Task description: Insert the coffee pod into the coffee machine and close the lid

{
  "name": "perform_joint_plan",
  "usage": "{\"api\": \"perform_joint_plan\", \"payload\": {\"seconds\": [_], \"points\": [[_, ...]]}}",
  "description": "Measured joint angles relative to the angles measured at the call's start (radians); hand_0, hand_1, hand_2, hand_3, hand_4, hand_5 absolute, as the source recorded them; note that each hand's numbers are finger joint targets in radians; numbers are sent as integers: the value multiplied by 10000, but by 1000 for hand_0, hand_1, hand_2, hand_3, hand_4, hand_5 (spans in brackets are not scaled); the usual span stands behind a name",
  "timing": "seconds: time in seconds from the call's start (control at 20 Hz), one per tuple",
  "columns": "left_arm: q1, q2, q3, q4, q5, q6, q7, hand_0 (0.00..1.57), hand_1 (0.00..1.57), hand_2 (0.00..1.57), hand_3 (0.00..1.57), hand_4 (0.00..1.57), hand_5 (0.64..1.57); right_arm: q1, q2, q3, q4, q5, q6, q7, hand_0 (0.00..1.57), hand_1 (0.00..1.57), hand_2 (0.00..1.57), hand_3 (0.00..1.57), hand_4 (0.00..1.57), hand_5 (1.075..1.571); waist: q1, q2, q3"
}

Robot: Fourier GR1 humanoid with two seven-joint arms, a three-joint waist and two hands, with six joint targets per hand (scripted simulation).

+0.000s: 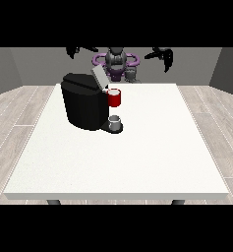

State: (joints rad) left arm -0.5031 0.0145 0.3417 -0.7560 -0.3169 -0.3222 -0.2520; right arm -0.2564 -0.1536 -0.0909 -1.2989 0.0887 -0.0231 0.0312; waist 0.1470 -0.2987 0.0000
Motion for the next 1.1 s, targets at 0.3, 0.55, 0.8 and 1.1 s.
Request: {"api": "perform_joint_plan", "payload": {"seconds": [0.3,0.55,0.8,1.1], "points": [[486,-99,-818,-1314,680,44,241,0,0,0,0,356,1571,-1040,-337,-713,667,-535,132,312,0,0,0,0,0,1571,489,728,2],[854,-53,-1238,-2248,997,180,451,0,0,0,0,323,1571,-1827,-281,-1121,1109,-1176,238,709,0,0,0,0,97,1571,601,1310,2],[1237,-13,-1508,-3476,1321,243,883,0,0,0,0,371,1571,-2285,-338,-1304,1641,-1518,367,758,0,0,0,0,56,1571,550,1821,1],[1816,45,-1819,-4862,1610,279,1259,0,0,0,0,377,1571,-2915,-307,-1092,2204,-1427,335,671,0,0,0,0,0,1571,552,2389,1]]}}
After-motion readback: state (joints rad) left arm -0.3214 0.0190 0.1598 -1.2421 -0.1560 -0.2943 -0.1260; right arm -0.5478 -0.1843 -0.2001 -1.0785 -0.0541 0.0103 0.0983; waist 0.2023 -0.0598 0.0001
